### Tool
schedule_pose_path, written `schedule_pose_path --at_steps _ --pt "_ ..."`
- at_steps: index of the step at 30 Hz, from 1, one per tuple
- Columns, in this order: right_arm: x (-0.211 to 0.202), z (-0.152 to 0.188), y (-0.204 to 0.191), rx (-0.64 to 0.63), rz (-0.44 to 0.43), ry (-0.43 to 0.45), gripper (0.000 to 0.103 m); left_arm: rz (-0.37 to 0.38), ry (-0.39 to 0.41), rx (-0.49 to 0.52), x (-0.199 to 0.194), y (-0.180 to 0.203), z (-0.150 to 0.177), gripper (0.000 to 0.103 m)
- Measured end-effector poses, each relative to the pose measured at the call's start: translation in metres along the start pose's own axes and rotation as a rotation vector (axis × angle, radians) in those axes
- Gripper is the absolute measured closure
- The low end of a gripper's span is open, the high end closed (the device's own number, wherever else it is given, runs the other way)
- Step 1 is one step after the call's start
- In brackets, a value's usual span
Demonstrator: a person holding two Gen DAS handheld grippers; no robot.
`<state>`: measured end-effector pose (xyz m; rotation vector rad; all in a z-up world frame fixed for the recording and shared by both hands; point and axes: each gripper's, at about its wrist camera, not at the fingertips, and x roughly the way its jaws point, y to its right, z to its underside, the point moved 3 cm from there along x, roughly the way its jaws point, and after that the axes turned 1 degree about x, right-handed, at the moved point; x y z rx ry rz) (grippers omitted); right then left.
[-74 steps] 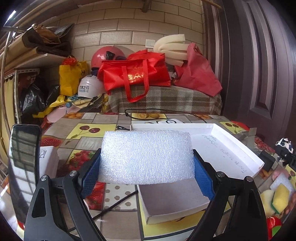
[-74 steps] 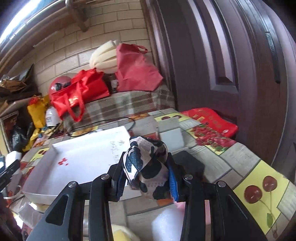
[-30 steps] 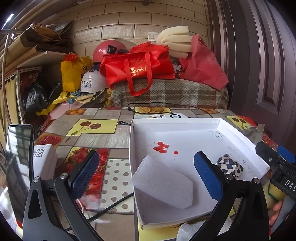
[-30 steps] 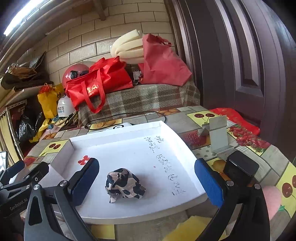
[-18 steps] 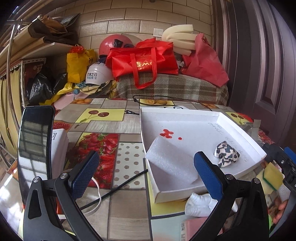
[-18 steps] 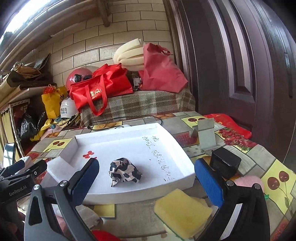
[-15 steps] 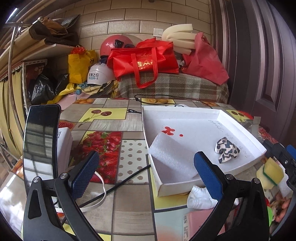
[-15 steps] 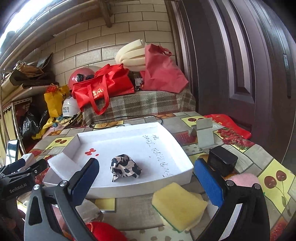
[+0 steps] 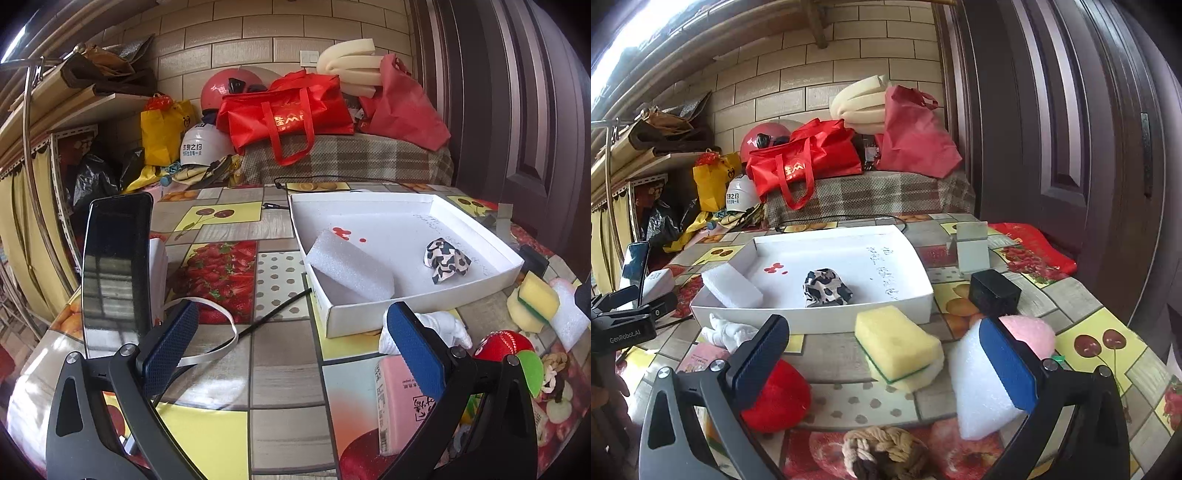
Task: Organize soft objects
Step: 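Withdraw both tools from the white tray back toward the items, then grasp the braided beige rope knot with the right tool while the left tool grasps the pink packet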
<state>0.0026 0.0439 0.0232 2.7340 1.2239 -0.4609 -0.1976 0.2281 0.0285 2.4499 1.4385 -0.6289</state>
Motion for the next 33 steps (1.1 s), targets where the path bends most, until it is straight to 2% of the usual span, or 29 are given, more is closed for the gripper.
schedule_pose_path --at_steps 8,13,16,20,23,26,28,29,31,33 --pt "-0.016 0.009 0.024 0.007 0.025 -0.044 0.000 0.014 -0.037 0.014 -0.006 -0.003 0.009 0.000" --pt "-0.020 0.016 0.044 -0.007 0.039 -0.122 0.000 0.104 -0.126 0.007 -0.012 -0.013 0.024 0.000" --pt "-0.025 0.019 0.057 -0.010 0.016 -0.162 0.000 0.154 -0.166 0.011 -0.019 -0.017 0.033 0.000" --pt "-0.027 0.023 0.064 -0.028 -0.033 -0.226 0.000 0.221 -0.201 0.100 -0.029 -0.004 0.043 0.000" --pt "-0.027 0.025 0.057 -0.072 -0.063 -0.247 0.000 0.256 -0.193 0.207 -0.039 0.018 0.049 0.000" --pt "-0.024 0.026 0.039 -0.151 -0.101 -0.273 0.001 0.210 -0.162 0.271 -0.046 0.029 0.049 0.000" --pt "-0.024 0.027 0.028 -0.204 -0.117 -0.282 0.003 0.197 -0.180 0.235 -0.042 0.020 0.049 0.000" --pt "-0.023 0.029 0.022 -0.221 -0.137 -0.293 0.007 0.207 -0.205 0.205 -0.037 0.015 0.048 0.000" --pt "-0.017 0.033 0.009 -0.259 -0.174 -0.336 0.009 0.240 -0.251 0.157 -0.027 0.005 0.050 0.001" --pt "-0.005 0.040 -0.003 -0.293 -0.195 -0.391 0.015 0.259 -0.259 0.162 -0.023 0.006 0.049 0.001"
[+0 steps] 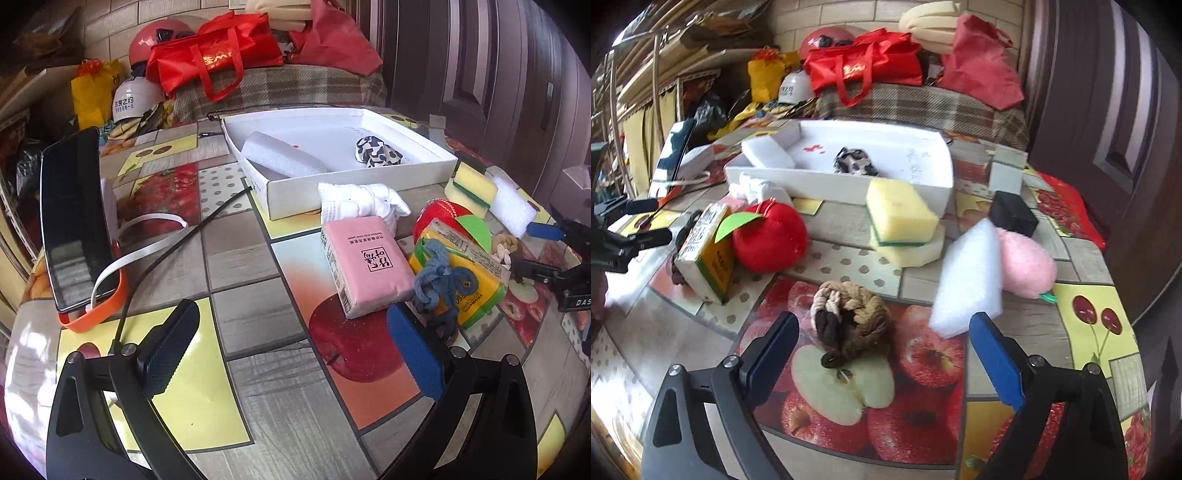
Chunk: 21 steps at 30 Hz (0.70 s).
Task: Organize soft objects
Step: 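Grasp the braided beige rope knot with the right tool while the left tool grasps the pink packet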
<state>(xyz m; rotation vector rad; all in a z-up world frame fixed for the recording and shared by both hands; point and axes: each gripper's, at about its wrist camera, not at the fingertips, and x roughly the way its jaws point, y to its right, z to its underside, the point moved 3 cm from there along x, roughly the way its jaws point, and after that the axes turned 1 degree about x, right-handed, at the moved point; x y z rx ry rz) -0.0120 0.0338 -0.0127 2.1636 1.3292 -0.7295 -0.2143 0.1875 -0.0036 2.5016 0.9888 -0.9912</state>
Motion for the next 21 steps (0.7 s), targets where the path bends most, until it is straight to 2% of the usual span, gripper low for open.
schedule_pose_path --at_steps 3,4,5,7,10,14,19,21 --pt "0.022 -0.001 -0.005 -0.016 0.011 -0.067 0.018 -0.007 0.007 0.035 0.004 0.008 -0.006 0.001" --pt "0.030 -0.002 -0.006 -0.019 0.010 -0.094 0.024 -0.010 0.000 0.037 0.008 0.010 -0.009 0.001" --pt "0.033 -0.003 -0.005 -0.006 -0.015 -0.093 0.036 -0.007 -0.010 0.035 0.013 0.012 -0.012 0.001" --pt "0.035 -0.001 -0.001 0.004 0.000 -0.087 0.061 0.005 -0.027 0.024 0.022 0.016 -0.018 0.001" --pt "0.036 0.005 0.003 0.003 0.006 -0.082 0.063 0.014 -0.042 0.008 0.034 0.023 -0.027 0.001" --pt "0.040 0.015 0.014 0.026 -0.005 -0.085 0.063 0.014 -0.060 0.072 0.045 0.050 -0.034 0.001" --pt "0.043 0.021 0.020 0.029 -0.010 -0.083 0.066 -0.031 -0.082 0.103 0.055 0.067 -0.037 0.002" --pt "0.043 0.022 0.020 0.027 -0.012 -0.080 0.068 -0.039 -0.087 0.089 0.057 0.063 -0.038 0.034"
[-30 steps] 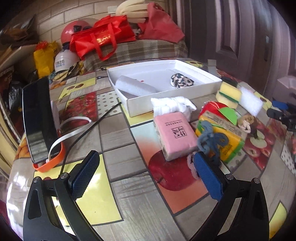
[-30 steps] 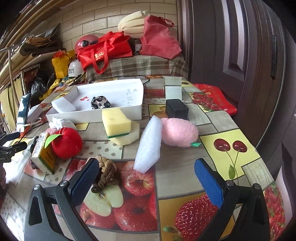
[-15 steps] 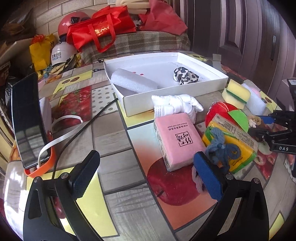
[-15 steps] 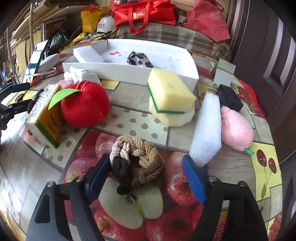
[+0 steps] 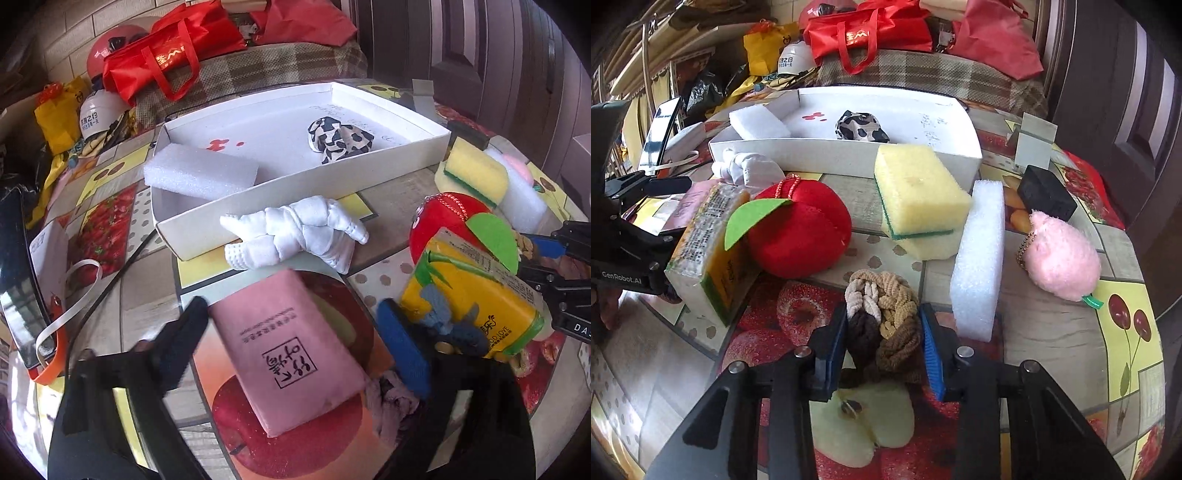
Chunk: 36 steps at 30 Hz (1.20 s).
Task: Organize soft objects
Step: 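Grasp the braided beige rope knot with the right tool while the left tool grasps the pink packet, then carry the rope knot with the right tool while the left tool carries the pink packet to the tray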
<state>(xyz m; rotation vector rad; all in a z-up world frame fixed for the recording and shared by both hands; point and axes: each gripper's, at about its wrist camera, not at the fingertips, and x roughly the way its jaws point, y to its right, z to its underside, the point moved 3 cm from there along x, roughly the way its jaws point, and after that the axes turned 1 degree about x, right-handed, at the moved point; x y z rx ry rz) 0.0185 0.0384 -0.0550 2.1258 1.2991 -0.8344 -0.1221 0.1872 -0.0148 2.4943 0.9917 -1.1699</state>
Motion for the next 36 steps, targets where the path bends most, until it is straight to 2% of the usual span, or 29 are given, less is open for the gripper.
schedule_pose_path --at_steps 1,6,13,22,29,36 --pt "0.000 0.001 0.000 -0.001 -0.001 0.003 0.070 0.011 -0.008 -0.013 0.001 -0.003 0.001 0.054" --pt "-0.010 0.001 0.005 0.012 0.016 0.052 0.071 0.033 0.042 -0.076 -0.013 -0.016 0.007 0.054" --pt "-0.026 -0.002 0.006 0.018 0.073 0.154 0.071 -0.041 0.210 -0.076 -0.047 -0.018 0.009 0.054" --pt "-0.033 -0.014 0.009 0.057 0.107 0.246 0.071 -0.107 0.328 -0.107 -0.053 -0.029 -0.005 0.053" --pt "-0.034 -0.019 0.008 0.060 0.122 0.273 0.071 -0.151 0.375 -0.099 -0.051 -0.029 -0.016 0.053" --pt "-0.031 -0.028 0.004 0.058 0.134 0.288 0.071 -0.165 0.381 -0.128 -0.042 -0.035 -0.027 0.053"
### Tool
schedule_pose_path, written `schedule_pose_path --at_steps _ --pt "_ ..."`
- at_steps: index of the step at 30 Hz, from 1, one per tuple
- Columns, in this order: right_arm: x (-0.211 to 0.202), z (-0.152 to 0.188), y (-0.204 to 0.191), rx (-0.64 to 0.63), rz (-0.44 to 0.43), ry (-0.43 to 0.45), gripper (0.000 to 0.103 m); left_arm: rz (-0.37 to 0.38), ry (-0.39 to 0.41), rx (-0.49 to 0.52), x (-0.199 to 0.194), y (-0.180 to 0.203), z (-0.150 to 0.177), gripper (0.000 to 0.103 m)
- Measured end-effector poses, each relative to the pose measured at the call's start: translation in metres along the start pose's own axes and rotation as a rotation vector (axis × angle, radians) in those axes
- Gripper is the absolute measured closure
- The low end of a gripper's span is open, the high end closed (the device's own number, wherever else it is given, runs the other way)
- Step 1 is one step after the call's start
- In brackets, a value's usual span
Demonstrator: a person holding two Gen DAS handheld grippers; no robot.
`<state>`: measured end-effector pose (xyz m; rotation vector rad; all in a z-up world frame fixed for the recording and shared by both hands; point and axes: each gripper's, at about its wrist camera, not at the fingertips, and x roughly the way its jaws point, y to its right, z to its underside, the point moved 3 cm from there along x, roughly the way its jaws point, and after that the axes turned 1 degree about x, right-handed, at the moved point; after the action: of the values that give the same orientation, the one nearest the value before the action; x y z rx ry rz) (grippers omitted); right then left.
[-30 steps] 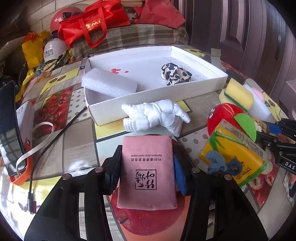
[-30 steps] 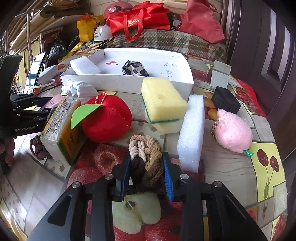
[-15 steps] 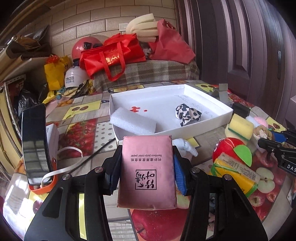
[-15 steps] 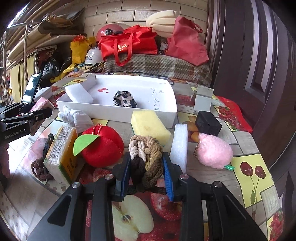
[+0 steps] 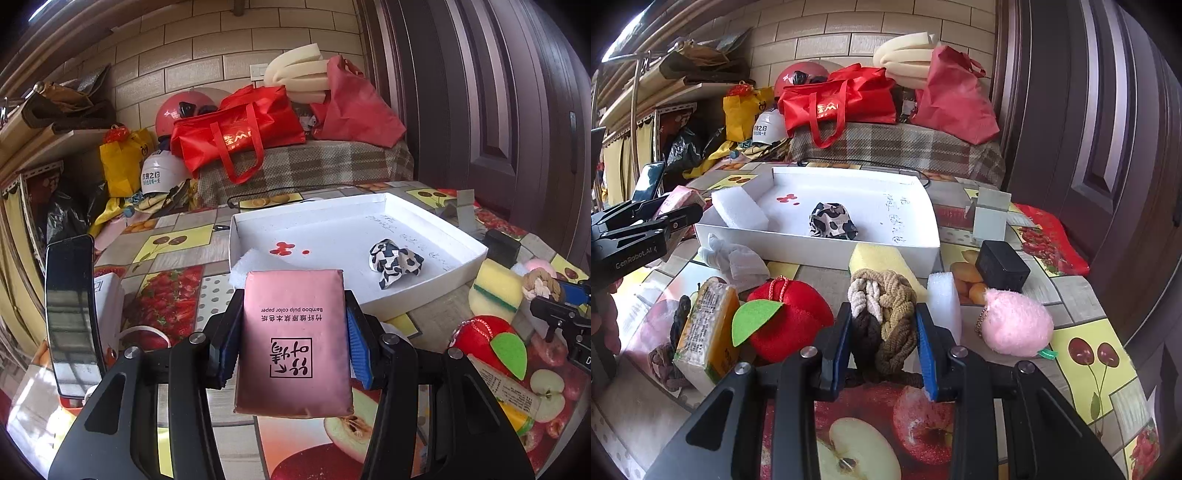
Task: Organize soft objects
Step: 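Carry the rope knot with the right tool while the left tool carries the pink packet to the tray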
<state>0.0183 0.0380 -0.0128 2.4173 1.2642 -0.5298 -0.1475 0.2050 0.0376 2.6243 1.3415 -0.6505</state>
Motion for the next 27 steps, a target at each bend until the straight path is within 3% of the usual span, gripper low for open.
schedule_pose_path --at_steps 7,16,27 --pt "0.007 -0.010 0.000 0.021 0.010 0.029 0.071 -0.026 0.007 -0.014 0.013 -0.003 -0.007 0.053" --pt "0.017 -0.030 0.017 0.169 -0.017 0.111 0.071 -0.046 0.031 -0.047 0.031 -0.012 -0.017 0.053" --pt "0.039 -0.069 -0.041 0.017 -0.091 0.224 0.070 -0.082 0.046 -0.134 0.061 -0.029 -0.033 0.053"
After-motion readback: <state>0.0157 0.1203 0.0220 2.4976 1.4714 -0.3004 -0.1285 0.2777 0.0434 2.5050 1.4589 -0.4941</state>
